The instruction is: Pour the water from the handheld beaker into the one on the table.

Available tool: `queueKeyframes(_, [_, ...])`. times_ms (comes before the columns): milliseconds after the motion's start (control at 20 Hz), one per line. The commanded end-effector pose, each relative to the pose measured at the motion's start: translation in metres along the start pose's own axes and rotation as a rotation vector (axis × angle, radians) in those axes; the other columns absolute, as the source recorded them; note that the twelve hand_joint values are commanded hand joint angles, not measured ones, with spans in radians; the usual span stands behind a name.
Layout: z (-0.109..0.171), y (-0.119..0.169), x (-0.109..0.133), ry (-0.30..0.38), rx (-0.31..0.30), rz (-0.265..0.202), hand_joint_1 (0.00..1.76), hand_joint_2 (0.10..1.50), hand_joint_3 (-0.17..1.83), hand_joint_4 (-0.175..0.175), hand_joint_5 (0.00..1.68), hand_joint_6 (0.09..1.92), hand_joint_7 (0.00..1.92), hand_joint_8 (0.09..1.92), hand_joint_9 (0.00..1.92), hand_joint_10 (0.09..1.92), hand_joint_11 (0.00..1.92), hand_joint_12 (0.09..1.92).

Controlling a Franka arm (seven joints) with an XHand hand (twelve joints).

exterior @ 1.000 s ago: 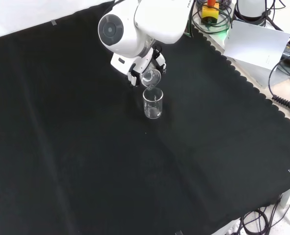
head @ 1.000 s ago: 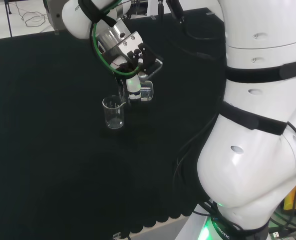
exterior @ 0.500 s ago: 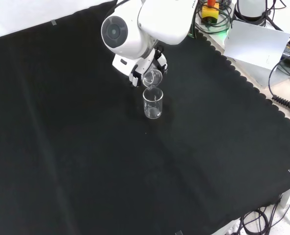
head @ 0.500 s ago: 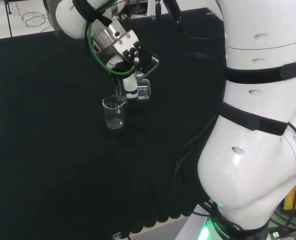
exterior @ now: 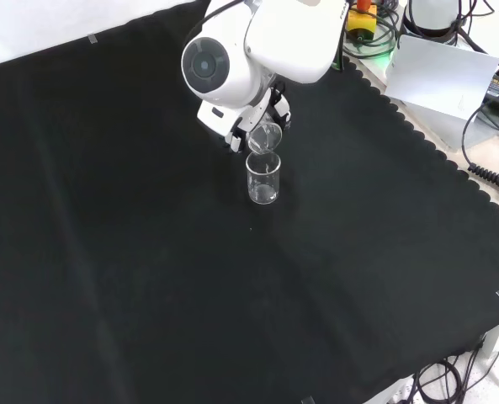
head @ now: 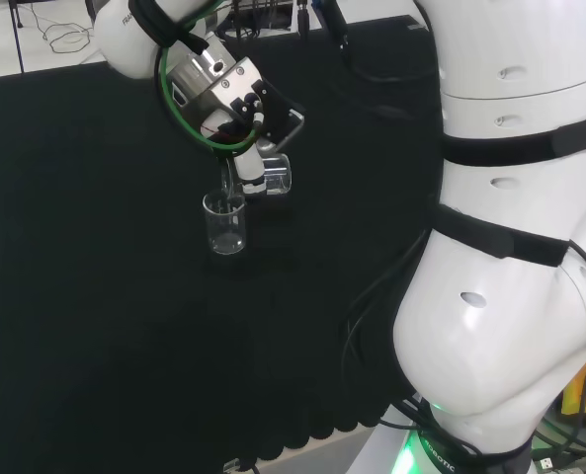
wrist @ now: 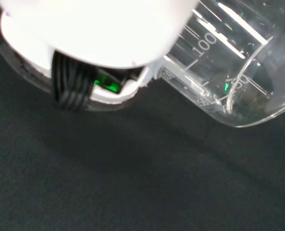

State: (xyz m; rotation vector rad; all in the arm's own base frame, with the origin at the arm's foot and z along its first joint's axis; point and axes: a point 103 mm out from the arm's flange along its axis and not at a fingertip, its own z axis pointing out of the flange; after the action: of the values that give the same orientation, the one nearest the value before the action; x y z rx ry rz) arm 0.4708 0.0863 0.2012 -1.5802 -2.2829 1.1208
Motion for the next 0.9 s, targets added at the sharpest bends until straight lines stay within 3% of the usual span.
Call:
queueKeyframes(50, [-0.003, 0.002, 0.002, -0.034, 0.022, 0.017, 1.45, 0.44, 0.97, -0.175, 1.2, 0.79, 1.34, 0.73, 1.5, 0.6, 1.17, 0.78])
queueKeyframes(900, [-0.011, 0.003, 0.013, -0.122, 0.081, 0.032, 1.45, 0.44, 0.98, -0.175, 1.2, 0.79, 1.34, 0.74, 1.5, 0.61, 1.17, 0.78])
